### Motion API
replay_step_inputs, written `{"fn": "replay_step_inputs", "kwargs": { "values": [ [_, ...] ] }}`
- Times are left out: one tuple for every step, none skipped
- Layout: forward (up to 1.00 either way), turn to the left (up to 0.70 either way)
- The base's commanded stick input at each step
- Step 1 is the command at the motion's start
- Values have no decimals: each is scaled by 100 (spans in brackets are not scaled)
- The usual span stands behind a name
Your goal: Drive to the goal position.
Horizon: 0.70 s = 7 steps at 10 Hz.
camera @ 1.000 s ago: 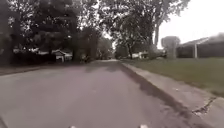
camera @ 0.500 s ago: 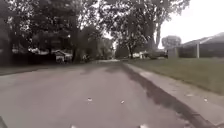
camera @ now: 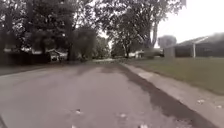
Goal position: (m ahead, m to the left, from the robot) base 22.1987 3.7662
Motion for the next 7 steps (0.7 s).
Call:
{"fn": "replay_step_inputs", "kwargs": {
  "values": [
    [70,0],
    [70,0],
    [70,0],
    [70,0],
    [70,0],
    [70,0],
    [70,0]
  ]
}}
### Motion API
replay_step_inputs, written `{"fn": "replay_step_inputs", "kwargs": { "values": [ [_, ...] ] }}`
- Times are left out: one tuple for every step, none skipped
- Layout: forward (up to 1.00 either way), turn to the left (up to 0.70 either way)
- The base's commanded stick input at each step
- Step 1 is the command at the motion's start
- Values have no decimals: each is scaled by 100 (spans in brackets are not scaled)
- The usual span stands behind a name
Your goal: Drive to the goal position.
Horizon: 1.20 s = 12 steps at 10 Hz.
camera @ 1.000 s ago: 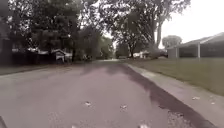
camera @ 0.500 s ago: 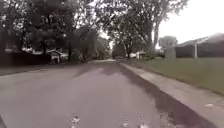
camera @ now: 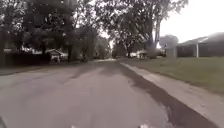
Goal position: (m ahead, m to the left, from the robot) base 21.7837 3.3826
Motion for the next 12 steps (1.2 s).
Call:
{"fn": "replay_step_inputs", "kwargs": {
  "values": [
    [70,0],
    [70,0],
    [70,0],
    [70,0],
    [70,0],
    [70,0],
    [70,0],
    [70,0],
    [70,0],
    [70,0],
    [70,0],
    [70,0]
  ]
}}
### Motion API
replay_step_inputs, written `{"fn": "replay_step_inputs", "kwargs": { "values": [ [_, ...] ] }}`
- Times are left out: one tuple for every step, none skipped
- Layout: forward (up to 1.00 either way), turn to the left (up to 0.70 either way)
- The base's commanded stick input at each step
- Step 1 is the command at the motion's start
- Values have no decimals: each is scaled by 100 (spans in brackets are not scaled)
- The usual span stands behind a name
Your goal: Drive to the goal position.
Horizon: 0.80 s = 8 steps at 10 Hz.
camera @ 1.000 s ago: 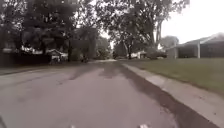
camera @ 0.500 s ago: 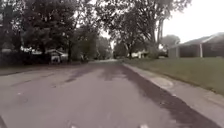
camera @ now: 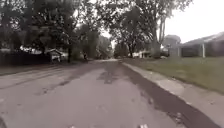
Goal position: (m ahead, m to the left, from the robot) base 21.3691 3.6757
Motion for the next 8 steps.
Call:
{"fn": "replay_step_inputs", "kwargs": {
  "values": [
    [70,0],
    [70,0],
    [70,0],
    [70,0],
    [70,0],
    [70,0],
    [70,0],
    [70,0]
  ]
}}
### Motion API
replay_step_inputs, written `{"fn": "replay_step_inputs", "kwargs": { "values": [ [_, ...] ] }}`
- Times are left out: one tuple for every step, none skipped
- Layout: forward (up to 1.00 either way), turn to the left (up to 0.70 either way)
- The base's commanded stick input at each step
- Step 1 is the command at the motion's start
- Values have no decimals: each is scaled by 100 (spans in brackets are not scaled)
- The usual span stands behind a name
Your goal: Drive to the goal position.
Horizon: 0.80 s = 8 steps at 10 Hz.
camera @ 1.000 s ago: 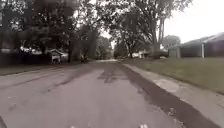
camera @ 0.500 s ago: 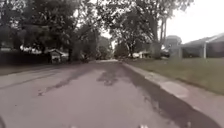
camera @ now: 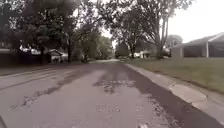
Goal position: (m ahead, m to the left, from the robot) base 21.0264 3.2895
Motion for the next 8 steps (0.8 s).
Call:
{"fn": "replay_step_inputs", "kwargs": {
  "values": [
    [70,0],
    [70,0],
    [70,0],
    [70,0],
    [70,0],
    [70,0],
    [70,0],
    [70,0]
  ]
}}
